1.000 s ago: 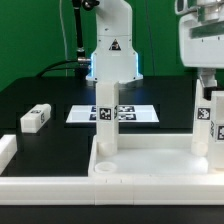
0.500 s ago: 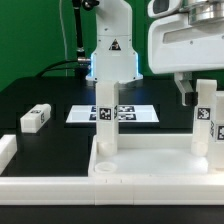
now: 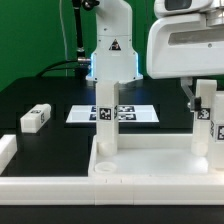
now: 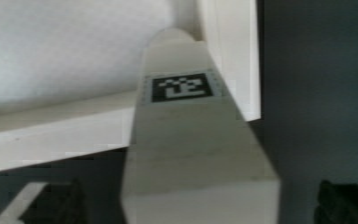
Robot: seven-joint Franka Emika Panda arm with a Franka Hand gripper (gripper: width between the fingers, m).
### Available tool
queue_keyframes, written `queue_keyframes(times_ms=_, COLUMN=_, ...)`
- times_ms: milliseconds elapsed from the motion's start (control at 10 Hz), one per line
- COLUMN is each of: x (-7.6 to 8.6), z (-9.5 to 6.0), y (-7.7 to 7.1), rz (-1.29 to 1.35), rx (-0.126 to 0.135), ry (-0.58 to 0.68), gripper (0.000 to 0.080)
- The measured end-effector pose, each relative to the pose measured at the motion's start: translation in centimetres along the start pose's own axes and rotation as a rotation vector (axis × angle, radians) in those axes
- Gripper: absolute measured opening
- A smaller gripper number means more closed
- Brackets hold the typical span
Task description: Assemble desk
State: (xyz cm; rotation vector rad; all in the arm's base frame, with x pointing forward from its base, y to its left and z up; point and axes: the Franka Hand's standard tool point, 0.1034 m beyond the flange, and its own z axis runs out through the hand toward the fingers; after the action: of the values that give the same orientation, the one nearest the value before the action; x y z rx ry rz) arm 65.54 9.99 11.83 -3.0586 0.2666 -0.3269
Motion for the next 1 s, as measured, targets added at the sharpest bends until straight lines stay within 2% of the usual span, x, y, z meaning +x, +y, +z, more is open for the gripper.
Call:
queue_keyframes(times_ms=100, x=0.0, z=0.0, y=0.0, rz=0.026, rx=-0.001, ry=0.001, gripper=0.0649)
queue_keyframes(times_ms=200, x=0.0, z=0.0, y=0.0, rz=0.047, rx=-0.001, ry=0.001, gripper=0.0553)
queue_keyframes(times_ms=300, x=0.0, z=0.0, y=0.1, rz=0.047, rx=-0.001, ry=0.001, gripper=0.0418)
queue_keyframes(times_ms=400, x=0.0, z=0.0, y=0.0, rz=0.127, rx=0.001, ry=0.0, gripper=0.0418)
queue_keyframes(times_ms=500, x=0.0, z=0.1, y=0.2, rz=0.205, rx=-0.002, ry=0.0, gripper=0.0288)
queue_keyframes(times_ms=800, x=0.0, z=0.1, y=0.5, rz=0.378, rx=-0.007, ry=-0.008, gripper=0.0288)
queue_keyframes(times_ms=900, x=0.0, z=0.1, y=0.7, rz=0.546, rx=-0.021, ry=-0.052, gripper=0.0288)
queue_keyframes(times_ms=1000, x=0.1, z=0.2, y=1.1, rz=0.664, rx=-0.014, ry=-0.083, gripper=0.0288)
